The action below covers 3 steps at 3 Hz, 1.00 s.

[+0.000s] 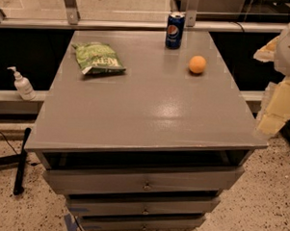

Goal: Pick orange

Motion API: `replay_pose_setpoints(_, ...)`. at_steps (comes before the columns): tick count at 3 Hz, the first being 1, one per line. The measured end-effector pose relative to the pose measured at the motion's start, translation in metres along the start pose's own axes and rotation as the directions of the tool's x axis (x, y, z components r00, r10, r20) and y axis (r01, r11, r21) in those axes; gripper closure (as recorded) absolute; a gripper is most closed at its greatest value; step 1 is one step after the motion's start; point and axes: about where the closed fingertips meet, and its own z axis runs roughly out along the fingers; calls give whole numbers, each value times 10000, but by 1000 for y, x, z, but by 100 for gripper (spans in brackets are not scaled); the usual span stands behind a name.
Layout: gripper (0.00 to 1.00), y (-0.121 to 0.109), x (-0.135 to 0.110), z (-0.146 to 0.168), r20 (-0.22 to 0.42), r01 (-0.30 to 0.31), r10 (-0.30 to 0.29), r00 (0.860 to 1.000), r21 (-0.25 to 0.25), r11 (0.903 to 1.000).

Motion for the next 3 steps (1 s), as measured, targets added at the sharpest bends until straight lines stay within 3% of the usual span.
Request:
replay_pose_setpoints(2,0,-6,4,13,180,-11,11,9998,39,10000)
replay_pose_setpoints(3,0,-36,17,50,826,-159,134,9965,302,9994)
